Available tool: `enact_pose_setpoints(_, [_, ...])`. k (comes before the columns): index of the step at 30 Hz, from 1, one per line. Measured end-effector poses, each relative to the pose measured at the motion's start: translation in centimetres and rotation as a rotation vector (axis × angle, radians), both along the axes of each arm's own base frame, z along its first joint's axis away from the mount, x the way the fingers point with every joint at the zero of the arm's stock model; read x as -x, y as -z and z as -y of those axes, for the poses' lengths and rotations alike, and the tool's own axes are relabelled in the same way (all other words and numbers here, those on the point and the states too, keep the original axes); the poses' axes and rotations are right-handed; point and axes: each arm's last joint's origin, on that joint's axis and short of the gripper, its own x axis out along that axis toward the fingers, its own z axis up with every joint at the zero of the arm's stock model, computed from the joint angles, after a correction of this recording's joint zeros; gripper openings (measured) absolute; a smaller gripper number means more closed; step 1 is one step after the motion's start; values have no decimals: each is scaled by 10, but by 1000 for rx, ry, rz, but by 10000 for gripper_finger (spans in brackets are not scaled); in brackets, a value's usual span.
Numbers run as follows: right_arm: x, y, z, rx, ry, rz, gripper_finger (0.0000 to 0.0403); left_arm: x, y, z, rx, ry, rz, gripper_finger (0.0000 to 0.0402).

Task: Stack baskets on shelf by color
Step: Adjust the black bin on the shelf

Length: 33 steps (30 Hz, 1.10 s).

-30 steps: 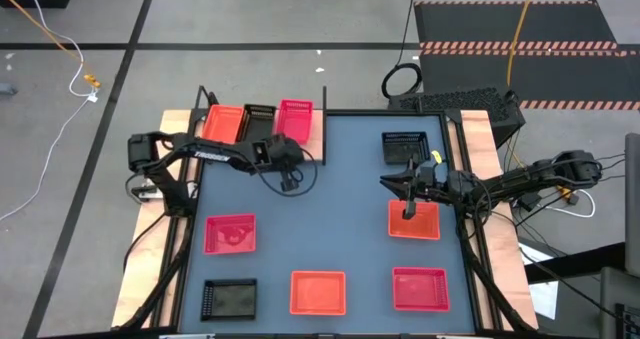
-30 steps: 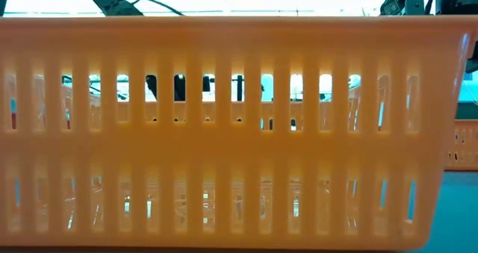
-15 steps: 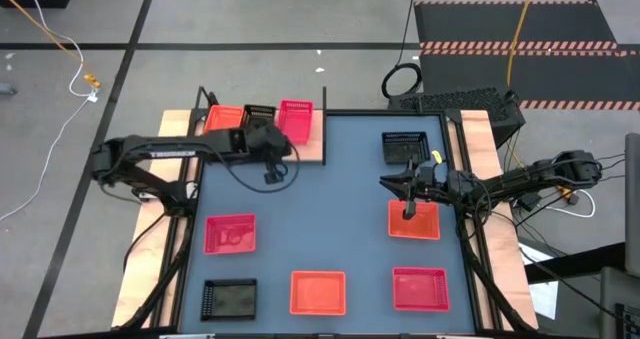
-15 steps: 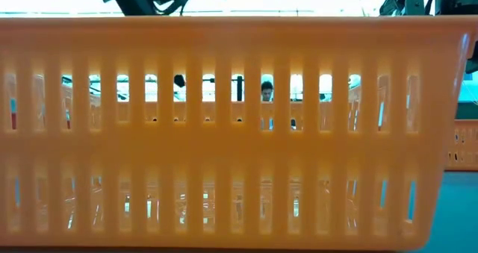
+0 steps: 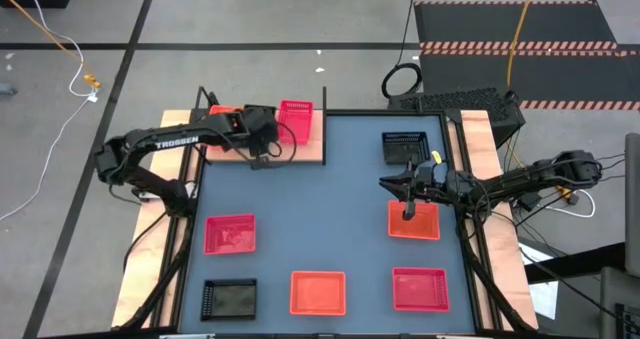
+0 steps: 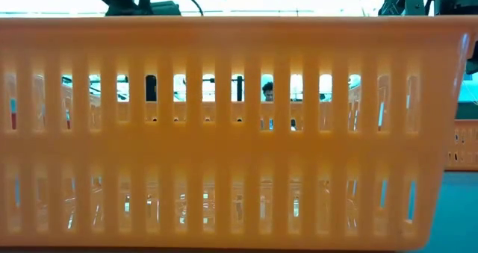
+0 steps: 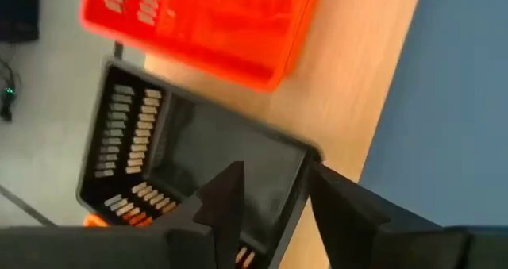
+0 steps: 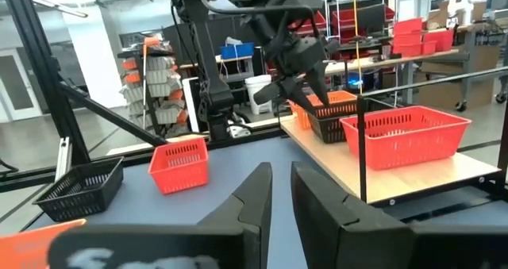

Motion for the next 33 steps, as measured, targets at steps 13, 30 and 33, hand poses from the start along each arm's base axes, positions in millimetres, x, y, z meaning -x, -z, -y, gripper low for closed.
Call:
enact_pose_setpoints(13, [0,1,0,27,3,-13,45,11,4,-11,108,68,-34,147])
enact_pose_setpoints(30, [0,1,0,35,4,-12,45,5,27,-27,142,66,-101,147])
enact_pose_setpoints(33, [0,1,0,35,4,-13,45,2,29,-28,133,66,-90,147])
